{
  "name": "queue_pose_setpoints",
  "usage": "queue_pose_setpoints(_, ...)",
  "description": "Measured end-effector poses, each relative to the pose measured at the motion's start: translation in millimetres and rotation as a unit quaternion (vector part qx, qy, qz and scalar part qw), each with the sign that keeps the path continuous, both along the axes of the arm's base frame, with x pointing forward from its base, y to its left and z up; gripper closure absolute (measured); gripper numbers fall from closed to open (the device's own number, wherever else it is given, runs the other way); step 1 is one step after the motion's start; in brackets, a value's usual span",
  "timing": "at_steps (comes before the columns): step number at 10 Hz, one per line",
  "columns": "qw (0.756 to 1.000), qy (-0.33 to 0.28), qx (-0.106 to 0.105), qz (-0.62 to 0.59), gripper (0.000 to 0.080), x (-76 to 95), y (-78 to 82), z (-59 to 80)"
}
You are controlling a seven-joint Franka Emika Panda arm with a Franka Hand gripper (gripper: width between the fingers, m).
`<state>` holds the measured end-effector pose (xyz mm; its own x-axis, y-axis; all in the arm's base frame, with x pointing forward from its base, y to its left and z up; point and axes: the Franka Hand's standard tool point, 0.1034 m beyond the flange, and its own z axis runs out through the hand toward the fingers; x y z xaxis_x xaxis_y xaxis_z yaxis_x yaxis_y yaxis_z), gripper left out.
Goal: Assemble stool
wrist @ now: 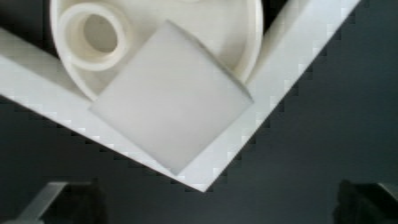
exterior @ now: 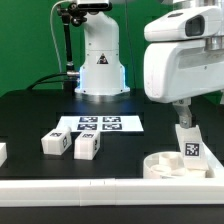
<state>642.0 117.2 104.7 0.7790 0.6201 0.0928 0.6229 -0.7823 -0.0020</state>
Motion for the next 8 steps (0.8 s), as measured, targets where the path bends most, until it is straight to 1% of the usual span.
queue_pose_setpoints(1,0.999,-0.003,-0.008,0.048,0.0151,0.0,-0.9,-0.2)
queue_pose_setpoints(3,0.994,-0.006,-0.013,0.105,0.0151,0.6,-4.1,-0.2)
queue_pose_setpoints(4,0.990,-0.008,-0.020,0.142,0.0151,1.0,-6.2,-0.2)
queue_pose_setpoints(6,0.978,-0.011,-0.030,0.207,0.0151,1.4,-9.4,-1.3)
queue_pose_setpoints(7,0.965,-0.015,-0.040,0.257,0.0151,1.0,-9.6,-3.5)
queue_pose_setpoints(8,0.961,-0.017,-0.042,0.273,0.0151,-0.3,-8.2,-6.2)
